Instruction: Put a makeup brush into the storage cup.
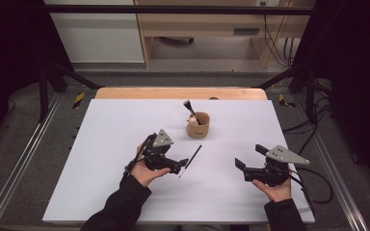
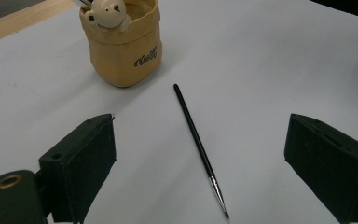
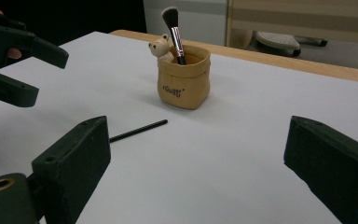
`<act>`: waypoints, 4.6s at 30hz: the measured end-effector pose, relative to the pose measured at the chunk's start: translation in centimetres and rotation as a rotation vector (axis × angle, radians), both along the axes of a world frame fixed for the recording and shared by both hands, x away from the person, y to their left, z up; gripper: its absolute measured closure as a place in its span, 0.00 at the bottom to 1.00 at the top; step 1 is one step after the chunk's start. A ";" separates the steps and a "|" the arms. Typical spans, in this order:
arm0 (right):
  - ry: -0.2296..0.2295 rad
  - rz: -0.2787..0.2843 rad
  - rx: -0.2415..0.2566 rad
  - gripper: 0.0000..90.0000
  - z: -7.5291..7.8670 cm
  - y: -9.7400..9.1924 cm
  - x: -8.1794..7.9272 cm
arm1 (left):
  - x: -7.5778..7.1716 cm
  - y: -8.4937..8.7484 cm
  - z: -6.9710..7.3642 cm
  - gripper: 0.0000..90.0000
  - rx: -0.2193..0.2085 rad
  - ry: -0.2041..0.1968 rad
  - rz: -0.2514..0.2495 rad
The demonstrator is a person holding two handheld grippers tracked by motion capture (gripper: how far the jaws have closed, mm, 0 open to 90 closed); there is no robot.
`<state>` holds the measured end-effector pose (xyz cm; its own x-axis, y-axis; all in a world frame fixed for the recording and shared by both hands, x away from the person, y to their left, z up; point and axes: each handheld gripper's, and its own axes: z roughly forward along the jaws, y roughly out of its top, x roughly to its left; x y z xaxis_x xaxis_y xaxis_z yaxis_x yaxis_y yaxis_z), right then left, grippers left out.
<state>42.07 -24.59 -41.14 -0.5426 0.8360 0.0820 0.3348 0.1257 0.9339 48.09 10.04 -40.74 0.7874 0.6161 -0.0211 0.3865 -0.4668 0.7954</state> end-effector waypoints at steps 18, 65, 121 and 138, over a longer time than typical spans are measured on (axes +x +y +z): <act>0.000 0.004 0.002 0.08 0.0 0.0 0.0 | 1.1 -2.1 -1.0 0.13 0.090 0.036 -0.021; 0.012 0.012 -0.003 0.08 -0.3 0.3 0.2 | 2.7 -5.4 -5.5 0.64 0.270 0.166 -0.025; 0.010 0.020 -0.010 0.09 -0.3 0.3 0.2 | 3.1 -6.3 -4.6 0.81 0.372 0.209 -0.143; 0.012 0.017 -0.001 0.09 -0.3 0.3 0.2 | 3.2 -6.7 -4.6 0.87 0.407 0.221 -0.160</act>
<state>42.27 -24.28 -41.41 -0.5553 0.8270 0.0880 0.3441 0.1321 0.9296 51.27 3.36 -45.30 0.8765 0.4810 0.0189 0.4241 -0.7901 0.4427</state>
